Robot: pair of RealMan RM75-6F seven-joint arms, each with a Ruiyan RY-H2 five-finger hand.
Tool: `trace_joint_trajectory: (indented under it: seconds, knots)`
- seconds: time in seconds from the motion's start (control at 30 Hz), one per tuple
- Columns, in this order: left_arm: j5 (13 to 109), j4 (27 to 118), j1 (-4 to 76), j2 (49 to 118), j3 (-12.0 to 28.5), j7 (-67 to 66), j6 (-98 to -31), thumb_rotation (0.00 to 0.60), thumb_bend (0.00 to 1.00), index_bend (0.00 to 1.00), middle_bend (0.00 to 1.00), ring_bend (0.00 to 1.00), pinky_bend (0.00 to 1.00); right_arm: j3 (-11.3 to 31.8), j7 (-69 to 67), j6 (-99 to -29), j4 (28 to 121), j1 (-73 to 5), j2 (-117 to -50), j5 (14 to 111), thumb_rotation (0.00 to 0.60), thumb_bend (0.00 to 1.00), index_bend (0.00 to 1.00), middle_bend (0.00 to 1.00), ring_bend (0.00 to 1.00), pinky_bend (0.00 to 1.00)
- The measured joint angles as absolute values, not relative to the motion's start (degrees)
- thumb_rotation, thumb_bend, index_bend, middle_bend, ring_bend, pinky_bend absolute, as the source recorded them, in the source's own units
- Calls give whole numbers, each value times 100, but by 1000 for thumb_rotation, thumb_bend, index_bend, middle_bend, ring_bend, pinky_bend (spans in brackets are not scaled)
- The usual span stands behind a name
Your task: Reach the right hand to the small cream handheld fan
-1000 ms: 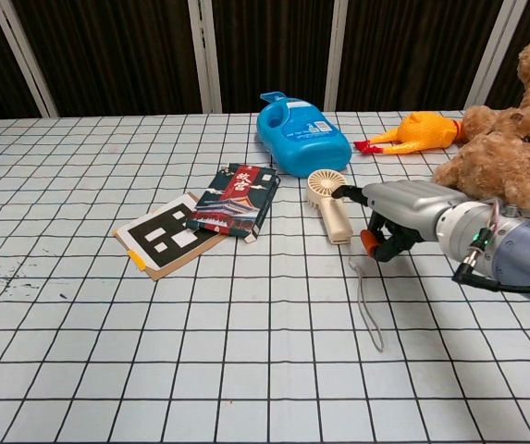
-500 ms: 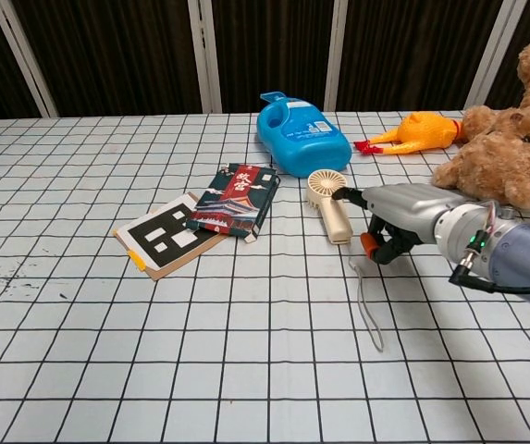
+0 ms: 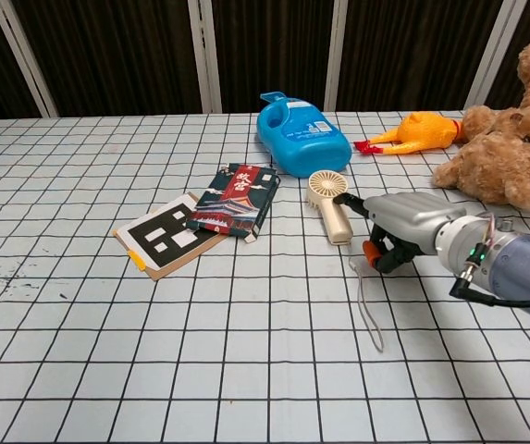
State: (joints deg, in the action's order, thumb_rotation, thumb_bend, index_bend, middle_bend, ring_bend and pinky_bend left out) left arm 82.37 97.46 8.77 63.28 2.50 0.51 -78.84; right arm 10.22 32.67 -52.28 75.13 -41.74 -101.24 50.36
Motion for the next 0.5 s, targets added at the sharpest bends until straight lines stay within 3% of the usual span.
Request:
trace_joint_trajectory:
  seconds: [0.5]
  knots:
    - [8210,9755,880,6323,251,62,-7866,600,87,0,0,0,0,1189,3183,-5673,7918,-4213,-9877,5420,600,696,0,790,870,871]
